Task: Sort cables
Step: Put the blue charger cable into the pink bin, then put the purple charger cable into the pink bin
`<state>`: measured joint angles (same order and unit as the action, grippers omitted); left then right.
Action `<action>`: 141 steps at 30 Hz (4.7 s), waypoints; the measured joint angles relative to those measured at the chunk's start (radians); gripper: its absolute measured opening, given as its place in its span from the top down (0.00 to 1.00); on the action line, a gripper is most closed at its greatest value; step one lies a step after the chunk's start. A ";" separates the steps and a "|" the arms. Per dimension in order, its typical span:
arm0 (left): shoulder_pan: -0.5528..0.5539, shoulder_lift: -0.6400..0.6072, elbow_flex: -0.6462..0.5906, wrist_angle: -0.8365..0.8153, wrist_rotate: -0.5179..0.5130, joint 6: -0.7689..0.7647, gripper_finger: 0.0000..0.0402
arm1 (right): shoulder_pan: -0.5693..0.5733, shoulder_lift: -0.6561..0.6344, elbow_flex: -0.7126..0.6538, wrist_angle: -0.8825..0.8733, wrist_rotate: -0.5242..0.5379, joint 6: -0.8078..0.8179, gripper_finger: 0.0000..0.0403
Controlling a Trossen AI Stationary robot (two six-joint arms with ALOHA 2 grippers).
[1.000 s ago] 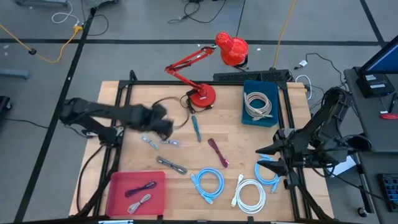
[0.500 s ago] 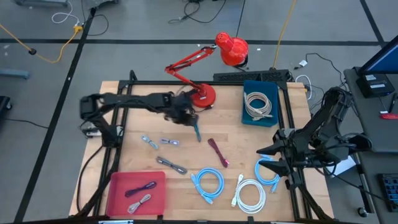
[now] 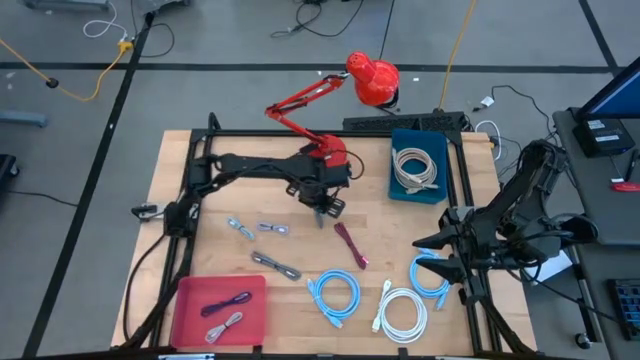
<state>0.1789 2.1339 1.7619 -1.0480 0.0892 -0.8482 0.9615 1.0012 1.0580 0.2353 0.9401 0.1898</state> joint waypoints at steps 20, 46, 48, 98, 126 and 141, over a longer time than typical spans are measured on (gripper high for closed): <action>0.053 0.122 0.046 -0.021 0.025 -0.025 0.67 | 0.003 0.000 0.000 -0.002 -0.008 0.000 0.60; -0.373 -0.299 0.045 -0.364 -0.007 0.349 0.98 | 0.003 0.000 0.000 -0.006 -0.053 -0.022 0.60; -0.489 -0.339 0.044 -0.411 -0.002 0.315 0.98 | 0.003 0.000 0.000 -0.009 -0.053 -0.027 0.60; -0.914 -0.469 -0.323 -0.356 -0.334 -0.732 0.66 | 0.002 0.000 0.000 -0.031 -0.052 0.008 0.60; -0.156 -0.358 -0.321 -0.295 -0.079 0.704 0.66 | 0.001 0.001 -0.027 -0.015 -0.049 0.093 0.60; -0.268 -0.289 -0.321 -0.153 0.007 0.791 0.66 | -0.269 0.079 -0.125 -0.367 -0.087 0.598 0.65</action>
<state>-0.0895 1.8452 1.4414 -1.2012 0.0965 -0.0573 0.6920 1.0800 0.9333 -0.1321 0.8531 0.7874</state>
